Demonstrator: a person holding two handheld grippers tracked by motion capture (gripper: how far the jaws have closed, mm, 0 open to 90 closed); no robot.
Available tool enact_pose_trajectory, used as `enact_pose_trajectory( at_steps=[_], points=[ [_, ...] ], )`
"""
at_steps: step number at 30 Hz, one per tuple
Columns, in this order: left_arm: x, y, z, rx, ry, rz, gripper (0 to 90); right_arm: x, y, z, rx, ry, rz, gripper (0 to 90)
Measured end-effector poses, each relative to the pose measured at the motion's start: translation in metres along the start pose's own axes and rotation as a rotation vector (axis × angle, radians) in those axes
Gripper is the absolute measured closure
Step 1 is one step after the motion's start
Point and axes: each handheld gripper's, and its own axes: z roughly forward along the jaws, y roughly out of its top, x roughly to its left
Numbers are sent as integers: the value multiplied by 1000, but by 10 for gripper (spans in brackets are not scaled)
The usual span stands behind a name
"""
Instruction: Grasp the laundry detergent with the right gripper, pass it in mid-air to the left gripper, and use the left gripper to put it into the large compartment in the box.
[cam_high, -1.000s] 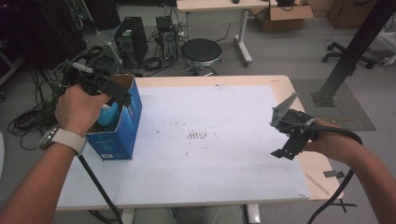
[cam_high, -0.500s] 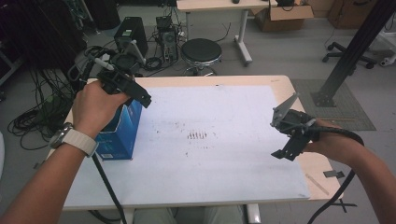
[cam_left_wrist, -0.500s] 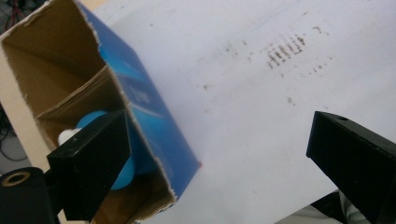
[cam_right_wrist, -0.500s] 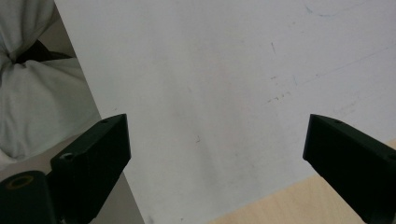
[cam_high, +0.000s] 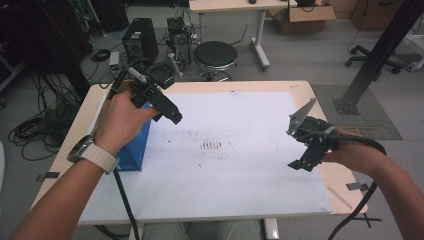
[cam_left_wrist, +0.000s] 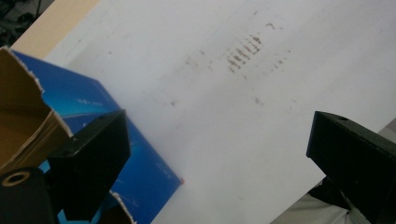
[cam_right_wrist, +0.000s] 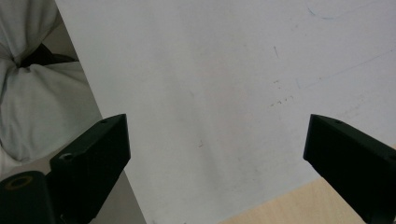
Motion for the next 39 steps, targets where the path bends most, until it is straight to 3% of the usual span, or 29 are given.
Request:
enact_pose_trajectory(
  at_steps=[7,18,39],
  points=[
    [-11,6,8,13,-13,97,71,-3,4,2,0,4,5,69],
    [-33,17,24,-11,-44,254,71,-5,9,8,-2,11,2,67],
    [-57,16,50,-4,-77,413,71,-6,19,13,1,17,-7,67]
  ],
)
